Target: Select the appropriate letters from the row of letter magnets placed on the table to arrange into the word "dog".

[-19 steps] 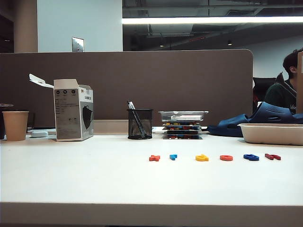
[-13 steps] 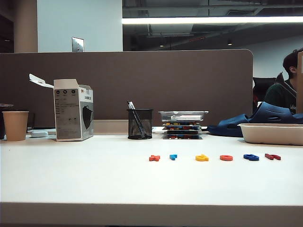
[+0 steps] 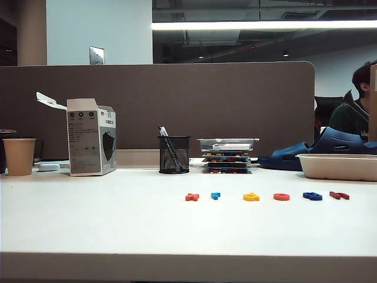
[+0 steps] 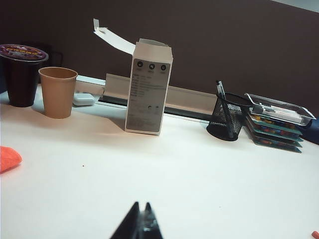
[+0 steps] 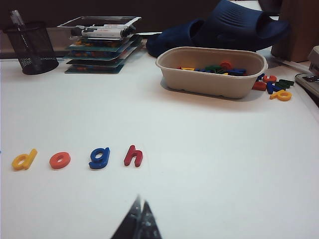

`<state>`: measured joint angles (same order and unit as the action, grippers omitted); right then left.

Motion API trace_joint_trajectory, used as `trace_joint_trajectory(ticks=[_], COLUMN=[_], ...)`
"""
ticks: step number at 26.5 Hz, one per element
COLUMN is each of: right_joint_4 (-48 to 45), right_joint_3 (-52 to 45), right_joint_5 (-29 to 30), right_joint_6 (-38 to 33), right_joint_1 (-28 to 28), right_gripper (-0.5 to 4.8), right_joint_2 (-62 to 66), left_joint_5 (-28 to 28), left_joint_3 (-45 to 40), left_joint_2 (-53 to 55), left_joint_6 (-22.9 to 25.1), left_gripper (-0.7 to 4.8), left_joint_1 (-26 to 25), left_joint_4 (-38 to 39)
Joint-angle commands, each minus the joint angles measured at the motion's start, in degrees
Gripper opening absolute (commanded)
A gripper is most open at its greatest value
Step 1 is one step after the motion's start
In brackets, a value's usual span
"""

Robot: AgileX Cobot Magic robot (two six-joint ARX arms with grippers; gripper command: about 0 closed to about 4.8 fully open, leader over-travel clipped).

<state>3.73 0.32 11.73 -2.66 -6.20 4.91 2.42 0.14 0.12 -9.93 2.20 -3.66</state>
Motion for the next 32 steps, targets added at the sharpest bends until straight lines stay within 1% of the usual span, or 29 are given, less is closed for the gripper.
trace_joint_trajectory(ticks=[1,8,12,14,15,16,18,19,22,26,27,28,29,31,32], right_joint_4=[-0.98,-0.98,-0.98,-0.96,-0.98,-0.98,-0.96,-0.96,-0.96,-0.96,-0.96,-0.98,-0.96,-0.96,-0.96], right_joint_3=[-0.24,-0.22,-0.22,-0.22,-0.22,-0.22,-0.22,-0.22,-0.22,-0.22,-0.22,-0.22,-0.22,-0.22,-0.22], right_joint_5=[-0.20,-0.04,-0.04,-0.07,-0.07,-0.07,-0.04,-0.04,-0.07,-0.07,-0.07,-0.07,-0.07,-0.07,-0.07], right_joint_6=[0.11,0.09,0.09,0.09,0.09,0.09,0.09,0.09,0.09,0.09,0.09,0.09,0.09,0.11,0.09], right_joint_1=[0.04,0.07,0.07,0.07,0.04,0.04,0.07,0.07,0.04,0.07,0.07,0.07,0.07,0.07,0.07], right_gripper=[-0.05,-0.05,-0.05,-0.06,-0.05,-0.06,-0.06,-0.05,-0.06,-0.06,-0.06,-0.06,-0.06,-0.06,-0.06], right_joint_2=[0.02,0.02,0.02,0.02,0.02,0.02,0.02,0.02,0.02,0.02,0.02,0.02,0.02,0.02,0.02], left_joint_5=[0.28,0.79,10.14,14.45,15.80,17.07,18.12,18.82,21.68,26.05,27.32,29.44,30.16,32.85,33.18], left_joint_3=[0.26,0.42,2.43,4.85,6.32,8.57,13.11,16.24,24.26,35.50,38.25,44.57,47.32,58.62,61.79], left_joint_2=[0.00,0.00,0.00,0.00,0.00,0.00,0.02,0.15,1.14,5.44,7.06,11.63,13.90,23.67,26.38], left_joint_6=[0.04,0.00,-0.22,-0.72,-1.81,-3.67,-5.27,-5.07,-5.05,-5.11,-5.11,-5.09,-5.09,-5.09,-5.11], left_gripper=[-0.06,-0.06,-0.06,-0.06,-0.06,-0.06,-0.06,-0.06,-0.06,-0.06,-0.06,-0.06,-0.06,-0.05,-0.05], left_joint_1=[-0.15,-0.11,-0.09,-0.09,-0.09,-0.09,-0.09,-0.09,-0.11,-0.11,-0.11,-0.11,-0.11,-0.09,-0.11], left_joint_4=[-0.63,-0.70,-0.44,1.84,4.04,7.96,16.39,21.86,32.85,43.08,45.64,51.74,54.36,64.32,67.04])
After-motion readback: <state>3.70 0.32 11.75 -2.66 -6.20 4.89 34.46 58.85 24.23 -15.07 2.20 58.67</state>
